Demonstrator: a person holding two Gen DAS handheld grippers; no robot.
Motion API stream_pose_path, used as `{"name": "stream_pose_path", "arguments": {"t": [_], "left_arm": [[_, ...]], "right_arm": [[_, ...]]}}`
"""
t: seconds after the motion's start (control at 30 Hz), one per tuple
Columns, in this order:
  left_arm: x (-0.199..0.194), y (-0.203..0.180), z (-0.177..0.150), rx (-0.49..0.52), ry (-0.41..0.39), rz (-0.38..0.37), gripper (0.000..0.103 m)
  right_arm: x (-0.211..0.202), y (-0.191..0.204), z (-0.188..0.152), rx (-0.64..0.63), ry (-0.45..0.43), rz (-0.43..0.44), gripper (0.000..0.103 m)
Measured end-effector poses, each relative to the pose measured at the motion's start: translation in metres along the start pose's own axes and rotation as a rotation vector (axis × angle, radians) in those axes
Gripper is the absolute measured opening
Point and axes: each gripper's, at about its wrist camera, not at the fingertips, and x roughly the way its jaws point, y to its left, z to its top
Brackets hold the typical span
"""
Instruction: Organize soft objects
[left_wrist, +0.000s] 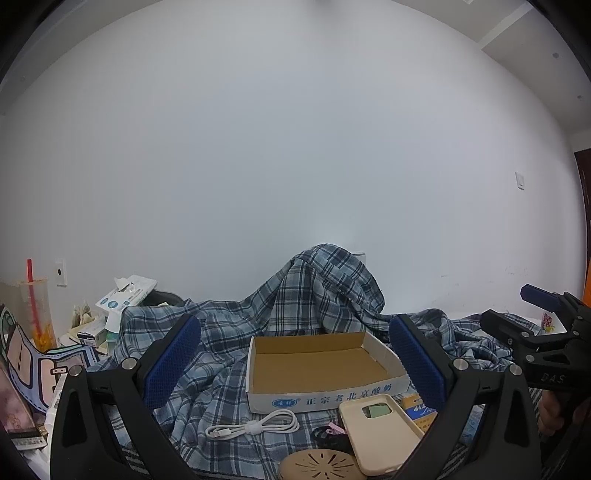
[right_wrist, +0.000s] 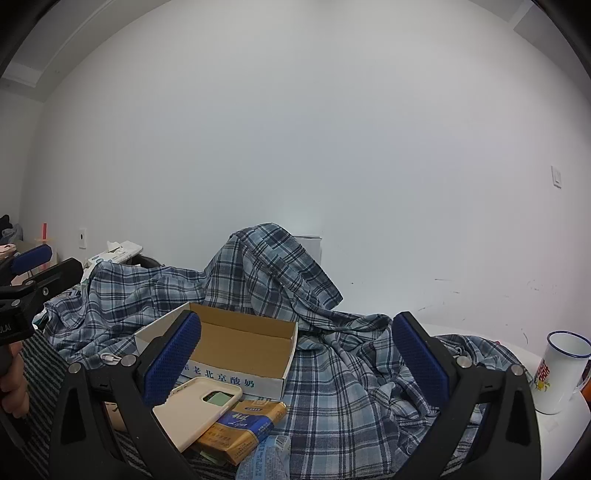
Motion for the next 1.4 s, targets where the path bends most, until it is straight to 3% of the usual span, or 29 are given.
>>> {"name": "stream_pose_path", "arguments": {"t": [1.4], "left_arm": [[-0.0036,-0.0011,0.0004,0.016,-0.008,-0.002,0.103]], "right_arm": [[0.0000,0.0000,-0.0002,-0.011,-0.003,0.011,0.103]]}}
